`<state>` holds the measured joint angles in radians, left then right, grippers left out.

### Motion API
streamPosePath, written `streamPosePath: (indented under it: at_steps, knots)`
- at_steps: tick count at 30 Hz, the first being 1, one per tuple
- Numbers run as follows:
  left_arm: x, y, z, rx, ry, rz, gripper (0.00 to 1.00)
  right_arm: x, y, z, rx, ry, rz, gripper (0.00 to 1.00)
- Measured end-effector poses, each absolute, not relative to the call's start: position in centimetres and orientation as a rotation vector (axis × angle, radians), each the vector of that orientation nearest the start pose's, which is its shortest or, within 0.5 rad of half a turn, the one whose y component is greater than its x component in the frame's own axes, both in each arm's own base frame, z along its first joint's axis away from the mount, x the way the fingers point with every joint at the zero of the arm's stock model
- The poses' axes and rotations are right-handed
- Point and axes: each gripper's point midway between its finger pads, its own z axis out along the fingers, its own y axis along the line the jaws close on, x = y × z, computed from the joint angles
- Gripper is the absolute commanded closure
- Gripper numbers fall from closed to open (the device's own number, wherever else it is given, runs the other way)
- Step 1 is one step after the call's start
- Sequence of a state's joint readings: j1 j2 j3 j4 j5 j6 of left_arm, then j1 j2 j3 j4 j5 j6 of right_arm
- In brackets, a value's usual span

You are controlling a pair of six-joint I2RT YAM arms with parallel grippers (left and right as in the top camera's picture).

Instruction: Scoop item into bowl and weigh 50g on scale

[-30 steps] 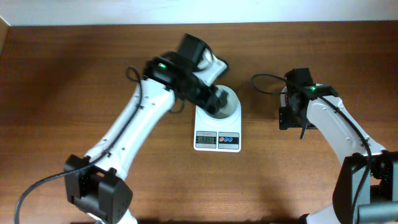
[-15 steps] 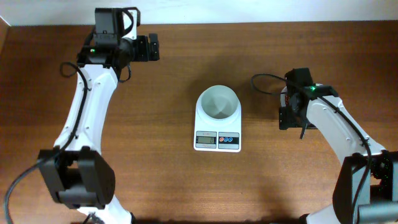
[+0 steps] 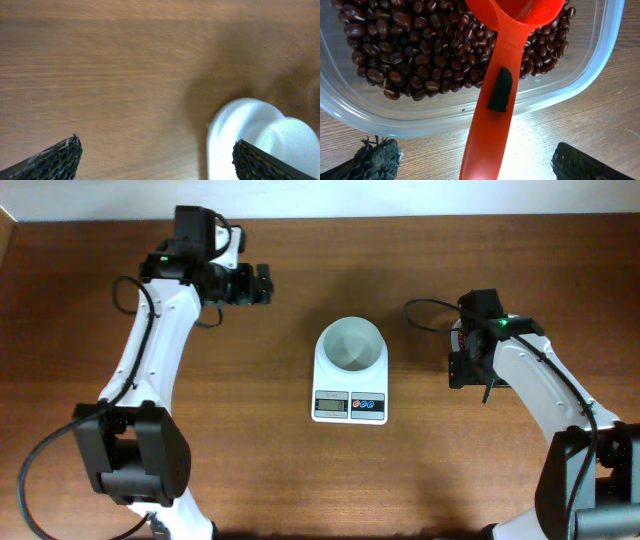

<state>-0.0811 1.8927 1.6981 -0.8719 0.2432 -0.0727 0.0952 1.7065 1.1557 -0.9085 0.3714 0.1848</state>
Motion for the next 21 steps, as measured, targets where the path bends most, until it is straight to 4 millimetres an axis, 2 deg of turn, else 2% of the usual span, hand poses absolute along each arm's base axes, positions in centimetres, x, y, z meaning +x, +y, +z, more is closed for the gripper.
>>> streamPosePath:
  at_steps: [4,10,13,18,21]
  knots:
    - [44.6,-10.7,16.3,0.162,2.689,-0.461,0.01,32.6,-3.1,6.5,0.162,2.931,-0.523,0.01]
    - [42.5,-11.6,16.1,0.186,2.758,-0.483,0.01,32.6,-3.2,6.5,0.128,2.936,-0.527,0.01]
    - [42.4,-11.7,16.0,0.195,2.761,-0.484,0.01,32.6,-3.2,6.5,0.122,2.937,-0.528,0.01]
    - [43.3,-11.9,16.4,0.201,2.720,-0.483,0.00,32.7,-3.2,6.5,0.117,2.936,-0.528,0.01]
    - [43.2,-11.9,16.4,0.201,2.724,-0.483,0.01,34.5,-2.8,6.7,0.130,2.865,-0.483,0.01]
